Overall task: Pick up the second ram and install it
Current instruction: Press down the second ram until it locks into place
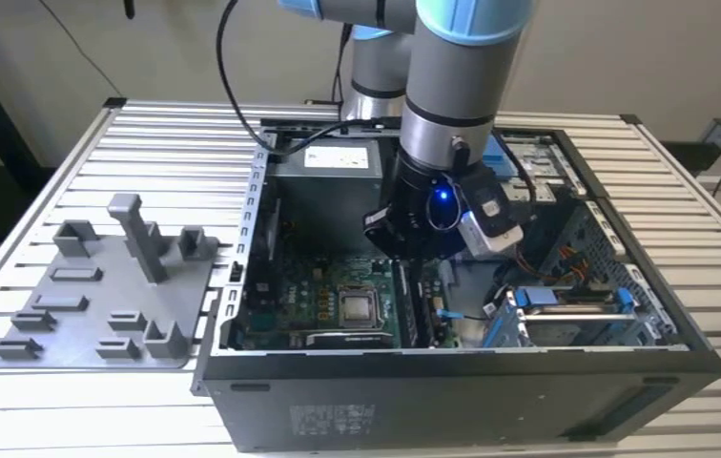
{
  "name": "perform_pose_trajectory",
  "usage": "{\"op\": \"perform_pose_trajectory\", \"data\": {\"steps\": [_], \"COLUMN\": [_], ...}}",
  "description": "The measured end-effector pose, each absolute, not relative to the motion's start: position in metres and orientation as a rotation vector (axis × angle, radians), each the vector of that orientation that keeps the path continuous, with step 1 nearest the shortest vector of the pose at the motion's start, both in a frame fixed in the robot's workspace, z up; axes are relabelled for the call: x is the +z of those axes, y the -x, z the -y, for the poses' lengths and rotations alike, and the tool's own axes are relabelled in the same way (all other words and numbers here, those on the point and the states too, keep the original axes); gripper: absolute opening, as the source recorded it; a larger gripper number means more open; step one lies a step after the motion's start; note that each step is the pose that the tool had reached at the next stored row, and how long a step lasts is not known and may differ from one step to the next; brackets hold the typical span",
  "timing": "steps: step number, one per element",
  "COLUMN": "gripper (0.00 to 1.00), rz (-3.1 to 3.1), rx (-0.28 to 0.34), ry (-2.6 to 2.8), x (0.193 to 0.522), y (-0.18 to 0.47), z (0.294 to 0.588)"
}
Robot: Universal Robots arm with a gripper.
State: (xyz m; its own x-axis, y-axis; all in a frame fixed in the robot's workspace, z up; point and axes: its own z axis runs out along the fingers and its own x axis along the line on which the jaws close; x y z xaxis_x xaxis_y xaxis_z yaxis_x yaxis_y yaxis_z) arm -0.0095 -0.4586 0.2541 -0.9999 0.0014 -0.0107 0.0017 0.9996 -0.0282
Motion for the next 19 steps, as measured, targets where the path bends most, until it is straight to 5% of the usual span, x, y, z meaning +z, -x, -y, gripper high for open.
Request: {"op": "perform_pose_trajectory", "data": {"steps": [19], "gripper": [0.11], "rz": [-3.127], "rx": [-0.043], "ry": [0.11], "x": [0.2544], "y": [0.0095], "z": [0.4586]}}
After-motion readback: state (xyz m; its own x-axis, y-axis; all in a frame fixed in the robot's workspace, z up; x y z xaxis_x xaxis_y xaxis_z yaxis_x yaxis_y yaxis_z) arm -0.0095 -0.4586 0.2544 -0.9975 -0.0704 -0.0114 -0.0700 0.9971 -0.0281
